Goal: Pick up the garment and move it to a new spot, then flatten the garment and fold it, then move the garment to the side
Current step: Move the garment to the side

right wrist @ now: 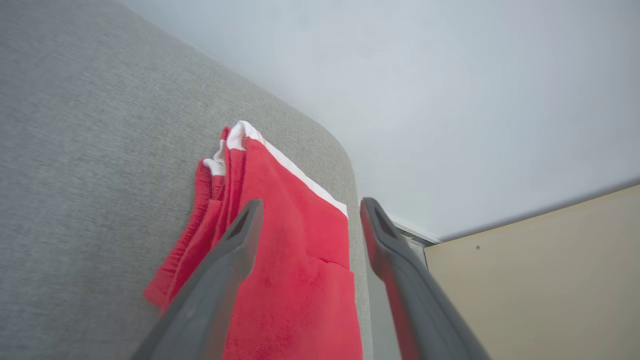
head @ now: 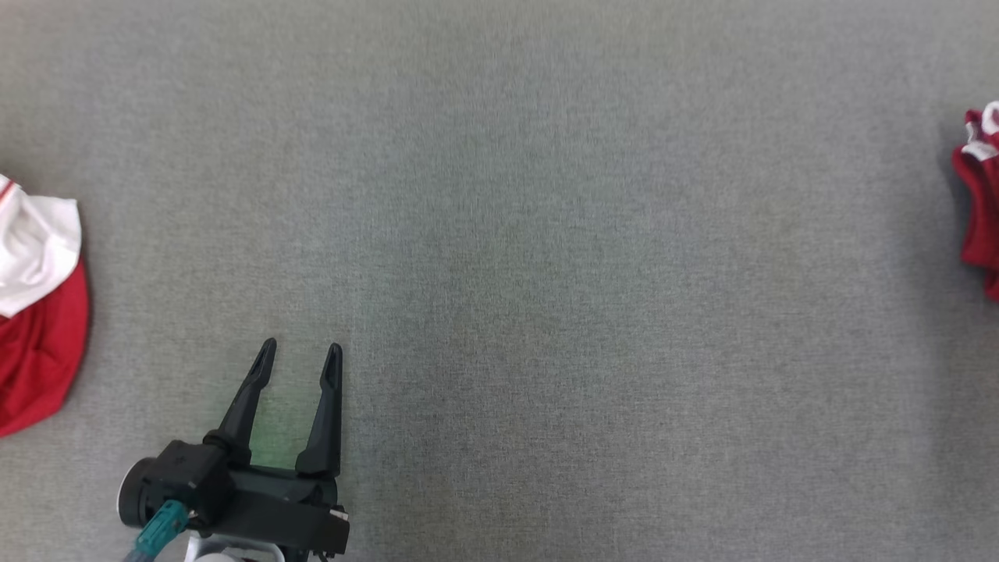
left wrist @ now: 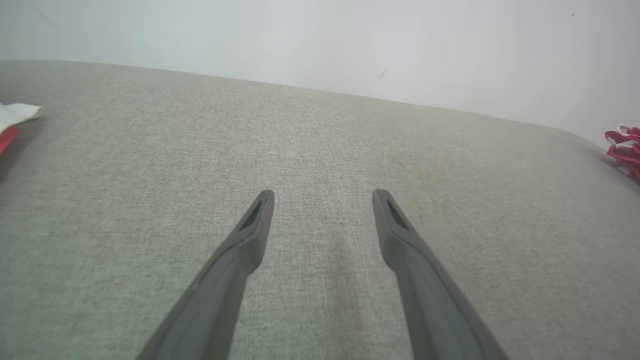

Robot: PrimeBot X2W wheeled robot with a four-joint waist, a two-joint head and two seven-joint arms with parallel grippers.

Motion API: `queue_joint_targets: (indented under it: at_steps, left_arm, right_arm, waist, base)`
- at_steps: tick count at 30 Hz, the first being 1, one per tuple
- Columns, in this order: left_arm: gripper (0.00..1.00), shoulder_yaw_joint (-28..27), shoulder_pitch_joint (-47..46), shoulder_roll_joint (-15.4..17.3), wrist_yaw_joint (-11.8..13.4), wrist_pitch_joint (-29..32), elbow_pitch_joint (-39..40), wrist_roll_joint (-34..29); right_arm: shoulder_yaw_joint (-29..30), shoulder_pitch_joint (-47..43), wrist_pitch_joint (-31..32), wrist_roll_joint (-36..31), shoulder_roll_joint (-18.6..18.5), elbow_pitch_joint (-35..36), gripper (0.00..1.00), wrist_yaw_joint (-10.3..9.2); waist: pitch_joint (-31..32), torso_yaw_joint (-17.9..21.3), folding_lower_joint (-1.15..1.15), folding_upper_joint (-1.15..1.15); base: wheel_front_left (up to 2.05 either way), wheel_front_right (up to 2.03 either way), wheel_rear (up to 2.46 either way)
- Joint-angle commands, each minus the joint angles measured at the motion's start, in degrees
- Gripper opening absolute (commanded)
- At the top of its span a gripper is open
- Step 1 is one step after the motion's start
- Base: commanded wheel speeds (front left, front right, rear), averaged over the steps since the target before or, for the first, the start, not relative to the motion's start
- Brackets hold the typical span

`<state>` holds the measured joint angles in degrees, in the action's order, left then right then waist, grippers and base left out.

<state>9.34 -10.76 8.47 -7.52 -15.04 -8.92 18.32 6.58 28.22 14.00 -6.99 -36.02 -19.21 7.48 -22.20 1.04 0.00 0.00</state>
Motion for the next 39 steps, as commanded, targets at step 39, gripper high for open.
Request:
queue_joint_targets:
  at_steps: [39]
  left_arm:
    - [1.00, -9.80, 15.67, -2.52, 0.10, -0.18, -0.21, -2.42]
  right_arm:
    - [-6.58, -28.20, -23.28, 14.30, 32.79, 5.65, 1.00, 0.01]
  waist:
    - [23.90, -1.13, 0.00, 0.00]
  base:
    - [0.00, 0.00, 0.00]
